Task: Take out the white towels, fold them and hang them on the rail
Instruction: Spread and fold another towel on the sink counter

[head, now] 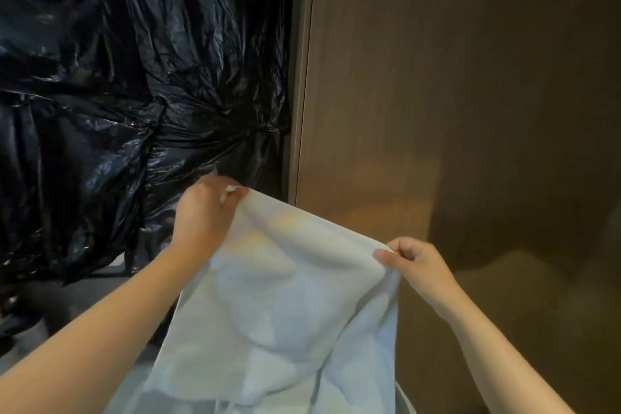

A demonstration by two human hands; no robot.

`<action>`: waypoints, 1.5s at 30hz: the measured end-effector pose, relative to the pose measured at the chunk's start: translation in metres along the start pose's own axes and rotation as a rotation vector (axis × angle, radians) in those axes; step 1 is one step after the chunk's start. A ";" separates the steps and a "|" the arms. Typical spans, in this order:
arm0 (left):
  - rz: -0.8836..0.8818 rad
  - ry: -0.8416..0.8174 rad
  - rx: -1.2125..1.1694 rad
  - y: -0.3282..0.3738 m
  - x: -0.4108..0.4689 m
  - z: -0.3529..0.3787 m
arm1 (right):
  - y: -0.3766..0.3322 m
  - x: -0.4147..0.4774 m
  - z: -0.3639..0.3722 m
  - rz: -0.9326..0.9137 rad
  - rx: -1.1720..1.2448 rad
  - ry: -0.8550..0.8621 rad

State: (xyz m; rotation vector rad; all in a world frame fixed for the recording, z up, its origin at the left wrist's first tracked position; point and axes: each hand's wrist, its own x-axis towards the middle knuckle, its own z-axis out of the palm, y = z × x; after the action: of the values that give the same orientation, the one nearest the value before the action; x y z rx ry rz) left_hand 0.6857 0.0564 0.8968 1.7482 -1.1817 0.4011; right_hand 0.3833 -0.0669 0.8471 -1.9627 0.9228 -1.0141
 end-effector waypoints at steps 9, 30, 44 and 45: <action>0.083 0.010 -0.057 0.034 -0.008 -0.008 | -0.059 0.008 -0.008 -0.302 0.065 0.317; -0.073 -0.553 -0.785 0.084 -0.028 -0.020 | -0.132 0.007 -0.005 -0.391 0.117 -0.183; 0.165 -0.001 -0.121 0.045 0.010 -0.017 | -0.055 0.004 -0.025 -0.179 -0.063 -0.078; 0.163 0.000 -0.105 0.044 0.010 -0.015 | -0.056 0.005 -0.029 -0.198 -0.055 -0.048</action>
State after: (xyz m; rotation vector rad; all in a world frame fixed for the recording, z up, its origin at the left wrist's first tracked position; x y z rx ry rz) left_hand 0.6565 0.0605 0.9341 1.5674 -1.3270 0.4277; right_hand 0.3752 -0.0522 0.9077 -2.1479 0.7479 -1.0558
